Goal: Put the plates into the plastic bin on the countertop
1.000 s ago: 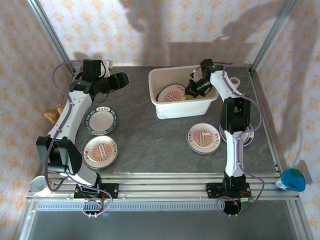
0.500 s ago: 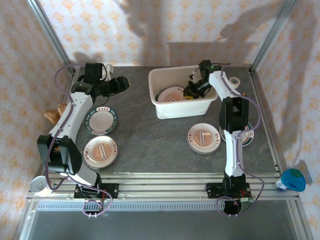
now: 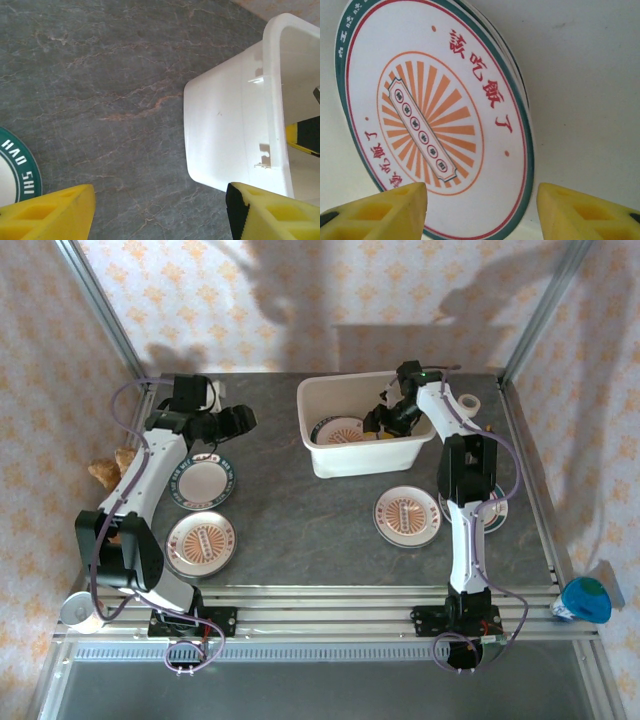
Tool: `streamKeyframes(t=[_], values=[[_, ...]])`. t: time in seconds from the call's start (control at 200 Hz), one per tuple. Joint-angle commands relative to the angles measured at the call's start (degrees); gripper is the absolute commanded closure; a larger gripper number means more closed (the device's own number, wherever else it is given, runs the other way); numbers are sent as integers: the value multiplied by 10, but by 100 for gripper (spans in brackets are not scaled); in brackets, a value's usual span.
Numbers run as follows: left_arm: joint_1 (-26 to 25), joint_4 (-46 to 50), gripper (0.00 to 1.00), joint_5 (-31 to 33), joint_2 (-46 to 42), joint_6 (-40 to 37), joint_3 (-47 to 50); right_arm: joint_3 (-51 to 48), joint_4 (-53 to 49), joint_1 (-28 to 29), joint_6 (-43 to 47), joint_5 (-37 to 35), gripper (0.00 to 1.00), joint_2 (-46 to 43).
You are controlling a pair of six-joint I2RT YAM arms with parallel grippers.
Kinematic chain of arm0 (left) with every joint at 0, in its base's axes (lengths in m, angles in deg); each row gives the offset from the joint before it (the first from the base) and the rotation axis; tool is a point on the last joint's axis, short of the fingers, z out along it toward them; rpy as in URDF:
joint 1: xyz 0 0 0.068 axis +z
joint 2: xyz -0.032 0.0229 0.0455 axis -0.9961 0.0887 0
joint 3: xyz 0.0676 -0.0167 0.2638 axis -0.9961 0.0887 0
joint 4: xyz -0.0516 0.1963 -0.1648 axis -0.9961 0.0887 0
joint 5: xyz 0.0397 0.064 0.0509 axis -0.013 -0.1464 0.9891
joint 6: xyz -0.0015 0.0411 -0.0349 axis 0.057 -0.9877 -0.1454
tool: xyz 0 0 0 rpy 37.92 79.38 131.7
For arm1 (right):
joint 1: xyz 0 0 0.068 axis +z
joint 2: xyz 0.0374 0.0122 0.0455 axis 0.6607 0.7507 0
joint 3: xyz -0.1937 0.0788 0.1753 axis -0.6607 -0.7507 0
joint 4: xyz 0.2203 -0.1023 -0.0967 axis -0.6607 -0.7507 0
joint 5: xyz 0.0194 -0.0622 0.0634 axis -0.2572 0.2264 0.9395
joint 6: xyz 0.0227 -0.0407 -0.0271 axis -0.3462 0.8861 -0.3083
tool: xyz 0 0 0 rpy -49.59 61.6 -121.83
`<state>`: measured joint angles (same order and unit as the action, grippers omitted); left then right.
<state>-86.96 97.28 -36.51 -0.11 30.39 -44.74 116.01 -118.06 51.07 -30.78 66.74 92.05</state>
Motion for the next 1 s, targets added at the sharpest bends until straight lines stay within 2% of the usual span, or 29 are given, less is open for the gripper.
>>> streamKeyframes(t=[0.0, 0.215, 0.43, 0.545, 0.746, 0.996], values=[[10, 27, 29, 35, -30, 11, 12, -7, -11, 5, -2, -30, 37, -50], [30, 59, 28, 99, -54, 58, 46, -23, -4, 11, -5, -73, 31, -105], [73, 58, 28, 157, -98, 131, 132, -58, 9, 16, -7, -112, 29, -149], [111, 54, 28, 155, -105, 161, 177, -73, 12, 21, -5, -135, 28, -176], [159, 22, 27, 129, -86, 172, 214, -116, 48, 27, -21, -122, 28, -244], [187, 35, 27, 164, -34, 148, 216, -156, 62, 33, -24, -115, 28, -291]])
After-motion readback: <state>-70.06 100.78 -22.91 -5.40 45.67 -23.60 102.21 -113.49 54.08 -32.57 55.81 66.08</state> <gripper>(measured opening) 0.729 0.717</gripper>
